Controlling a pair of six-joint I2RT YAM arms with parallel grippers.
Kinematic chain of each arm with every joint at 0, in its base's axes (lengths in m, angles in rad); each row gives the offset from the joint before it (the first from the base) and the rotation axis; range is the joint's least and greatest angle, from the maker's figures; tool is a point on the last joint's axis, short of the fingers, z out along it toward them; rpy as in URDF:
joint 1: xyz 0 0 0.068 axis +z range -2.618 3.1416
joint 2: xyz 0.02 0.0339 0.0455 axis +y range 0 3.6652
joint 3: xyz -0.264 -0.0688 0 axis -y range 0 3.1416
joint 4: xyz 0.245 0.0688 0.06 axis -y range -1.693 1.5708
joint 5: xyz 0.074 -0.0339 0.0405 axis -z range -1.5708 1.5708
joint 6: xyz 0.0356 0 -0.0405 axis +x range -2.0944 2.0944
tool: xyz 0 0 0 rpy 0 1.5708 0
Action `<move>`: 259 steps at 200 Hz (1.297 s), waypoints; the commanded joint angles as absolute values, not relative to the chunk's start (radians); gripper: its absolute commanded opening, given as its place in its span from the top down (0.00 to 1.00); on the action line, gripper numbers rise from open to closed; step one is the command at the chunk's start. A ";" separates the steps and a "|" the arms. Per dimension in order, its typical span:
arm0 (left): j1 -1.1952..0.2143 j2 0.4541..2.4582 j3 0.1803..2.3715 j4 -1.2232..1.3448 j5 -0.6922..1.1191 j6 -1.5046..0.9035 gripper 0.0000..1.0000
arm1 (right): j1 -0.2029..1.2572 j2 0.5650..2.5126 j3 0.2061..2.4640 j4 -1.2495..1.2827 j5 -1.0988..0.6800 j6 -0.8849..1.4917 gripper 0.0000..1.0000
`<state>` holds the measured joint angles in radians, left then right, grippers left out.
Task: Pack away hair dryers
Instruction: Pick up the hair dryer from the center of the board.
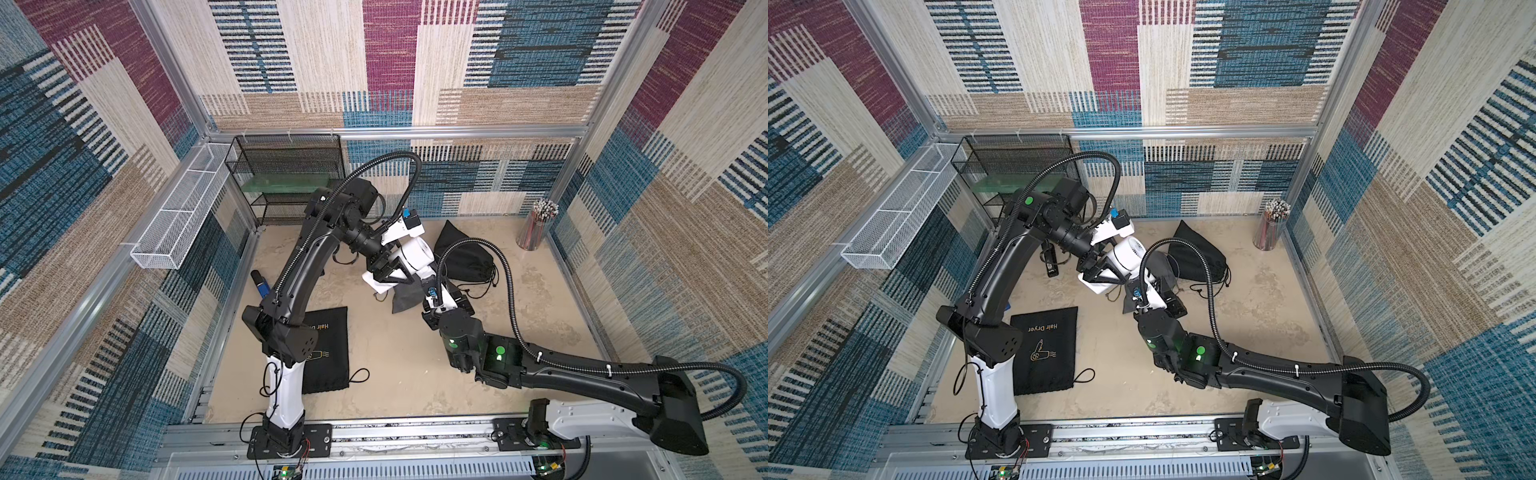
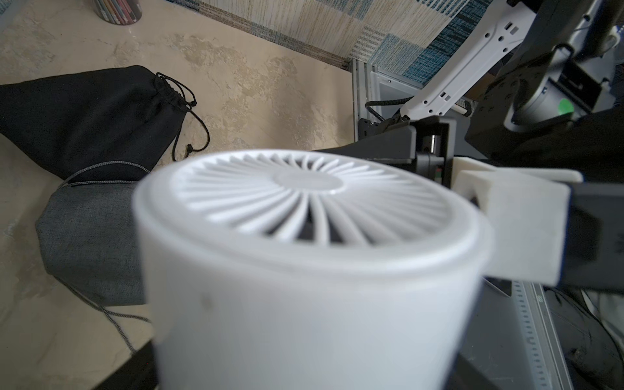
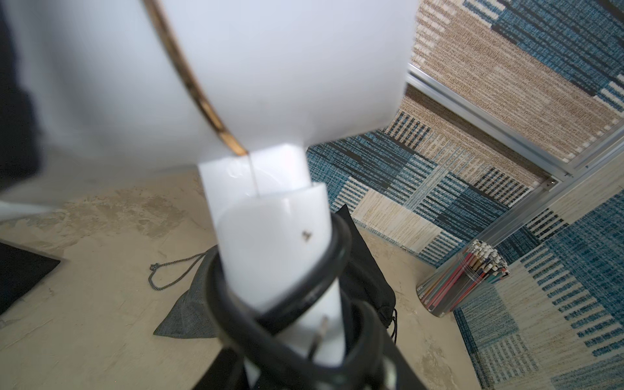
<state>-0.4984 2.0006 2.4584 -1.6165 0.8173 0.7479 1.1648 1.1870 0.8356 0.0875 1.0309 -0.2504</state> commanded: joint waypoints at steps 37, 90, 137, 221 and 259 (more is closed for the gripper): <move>-0.499 2.000 2.463 -1.778 0.868 0.764 0.49 | 1.166 1.204 0.852 0.206 1.044 -0.258 0.99; -0.498 1.988 2.451 -1.778 0.867 0.747 0.89 | 1.166 1.209 0.860 0.197 1.038 -0.260 0.91; -0.499 1.989 2.512 -1.778 0.806 0.755 1.00 | 1.144 1.192 0.886 0.021 0.985 -0.136 0.55; -0.499 1.984 2.600 -1.778 0.735 0.825 1.00 | 1.098 1.016 0.925 -0.266 0.599 -0.017 0.26; -0.499 1.964 2.591 -1.778 0.726 0.873 1.00 | 1.077 0.995 0.987 -0.406 0.422 0.016 0.27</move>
